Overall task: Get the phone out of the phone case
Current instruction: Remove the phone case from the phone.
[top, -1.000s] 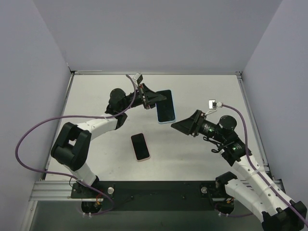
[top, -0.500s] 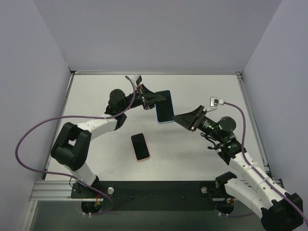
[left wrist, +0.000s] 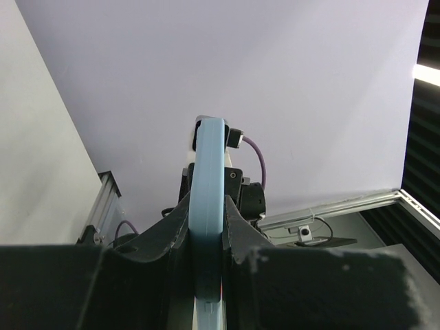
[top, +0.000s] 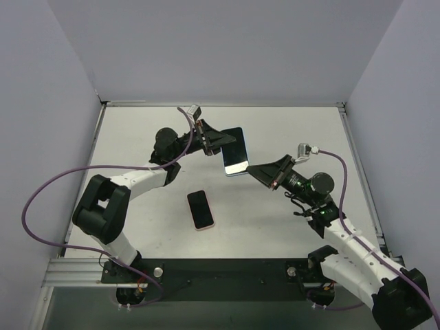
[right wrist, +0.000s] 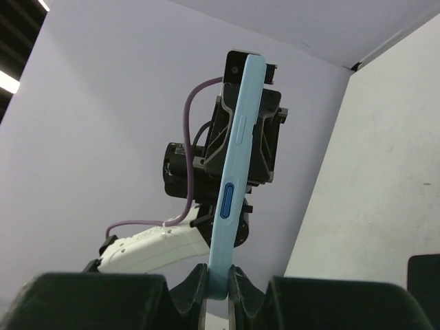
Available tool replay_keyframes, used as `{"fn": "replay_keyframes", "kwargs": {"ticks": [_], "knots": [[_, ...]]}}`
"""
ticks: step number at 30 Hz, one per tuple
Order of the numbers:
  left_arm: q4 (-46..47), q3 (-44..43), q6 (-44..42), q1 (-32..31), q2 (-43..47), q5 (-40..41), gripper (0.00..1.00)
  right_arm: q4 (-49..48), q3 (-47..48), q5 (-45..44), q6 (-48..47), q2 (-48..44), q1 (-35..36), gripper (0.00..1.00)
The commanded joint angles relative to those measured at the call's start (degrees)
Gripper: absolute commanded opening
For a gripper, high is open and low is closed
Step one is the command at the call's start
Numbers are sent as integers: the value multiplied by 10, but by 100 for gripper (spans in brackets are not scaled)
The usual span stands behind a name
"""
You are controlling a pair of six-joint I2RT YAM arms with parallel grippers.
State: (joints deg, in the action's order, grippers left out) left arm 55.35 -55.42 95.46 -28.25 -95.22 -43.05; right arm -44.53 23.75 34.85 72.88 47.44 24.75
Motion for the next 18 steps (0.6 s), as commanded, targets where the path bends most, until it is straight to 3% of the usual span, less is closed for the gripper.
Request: {"fn": "replay_keyframes", "kwargs": {"ticks": [1, 6, 13, 18], "knots": [[129, -5, 67, -3, 36, 54, 0, -223, -22, -2, 58, 66, -6, 0], [251, 27, 133, -26, 39, 135, 0, -508, -25, -23, 221, 206, -20, 0], [332, 72, 110, -41, 61, 245, 0, -508, 9, -81, 269, 244, -16, 0], [369, 65, 81, -41, 45, 260, 0, -508, 19, -144, 330, 254, -11, 0]]}}
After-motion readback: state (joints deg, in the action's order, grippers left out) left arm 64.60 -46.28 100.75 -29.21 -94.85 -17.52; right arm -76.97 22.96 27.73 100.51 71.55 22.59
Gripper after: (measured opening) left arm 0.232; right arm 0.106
